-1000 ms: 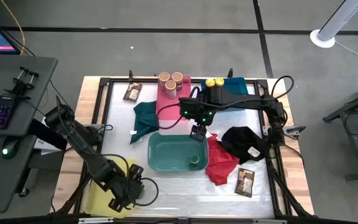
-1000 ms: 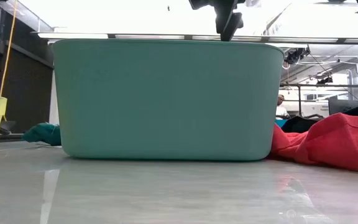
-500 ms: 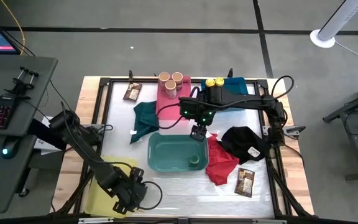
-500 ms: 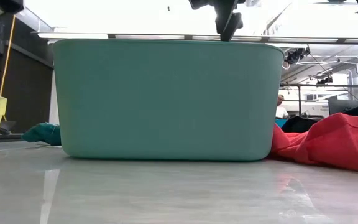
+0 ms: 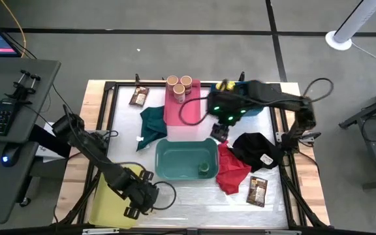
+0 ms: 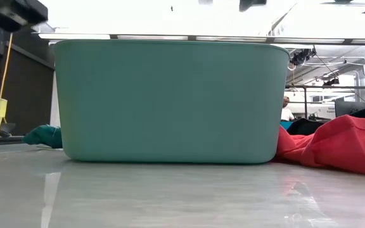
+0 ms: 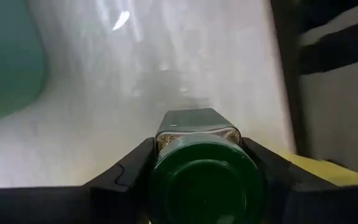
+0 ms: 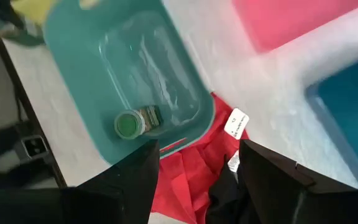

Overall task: Sort spices by type
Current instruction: Put the green seasoning bottle into the green bin

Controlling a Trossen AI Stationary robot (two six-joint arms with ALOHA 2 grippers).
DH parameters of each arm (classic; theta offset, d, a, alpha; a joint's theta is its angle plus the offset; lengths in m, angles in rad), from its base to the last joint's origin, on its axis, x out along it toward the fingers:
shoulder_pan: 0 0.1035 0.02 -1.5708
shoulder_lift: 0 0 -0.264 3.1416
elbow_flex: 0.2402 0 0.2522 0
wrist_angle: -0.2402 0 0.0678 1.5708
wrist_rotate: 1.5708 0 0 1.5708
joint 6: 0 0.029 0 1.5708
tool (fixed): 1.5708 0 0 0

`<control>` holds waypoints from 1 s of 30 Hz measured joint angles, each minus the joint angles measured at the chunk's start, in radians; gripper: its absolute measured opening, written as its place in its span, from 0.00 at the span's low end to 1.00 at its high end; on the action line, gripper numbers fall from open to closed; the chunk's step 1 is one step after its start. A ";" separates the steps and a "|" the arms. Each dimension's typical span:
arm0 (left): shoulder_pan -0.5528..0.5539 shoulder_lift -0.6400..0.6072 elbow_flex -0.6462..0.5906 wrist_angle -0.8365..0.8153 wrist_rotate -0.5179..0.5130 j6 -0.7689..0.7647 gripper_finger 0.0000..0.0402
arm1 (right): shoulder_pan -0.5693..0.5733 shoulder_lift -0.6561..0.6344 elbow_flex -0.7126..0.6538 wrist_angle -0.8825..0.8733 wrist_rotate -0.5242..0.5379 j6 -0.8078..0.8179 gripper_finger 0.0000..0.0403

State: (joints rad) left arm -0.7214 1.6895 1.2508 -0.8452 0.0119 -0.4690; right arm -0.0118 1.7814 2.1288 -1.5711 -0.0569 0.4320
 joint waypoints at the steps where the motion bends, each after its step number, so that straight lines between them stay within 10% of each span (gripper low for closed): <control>1: 0.008 -0.025 0.000 -0.001 0.025 0.000 0.42 | 0.002 -0.026 0.000 0.000 0.013 0.014 0.53; 6: 0.062 -0.228 0.014 -0.011 0.077 0.017 0.42 | 0.030 -0.129 0.000 0.000 0.085 0.095 0.53; 12: 0.244 -0.352 0.178 -0.119 -0.154 0.183 0.42 | 0.107 -0.211 0.000 0.000 0.269 0.235 0.53; 21: 0.549 -0.161 0.245 -0.090 -0.175 0.369 0.42 | 0.180 -0.210 0.000 0.000 0.419 0.491 0.53; 30: 0.509 -0.018 0.244 0.035 -0.085 0.210 0.42 | 0.197 -0.210 0.000 0.000 0.498 0.634 0.53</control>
State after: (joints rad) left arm -0.2127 1.6711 1.4952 -0.8106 -0.0730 -0.2593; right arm 0.1856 1.5719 2.1288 -1.5711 0.4412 1.0657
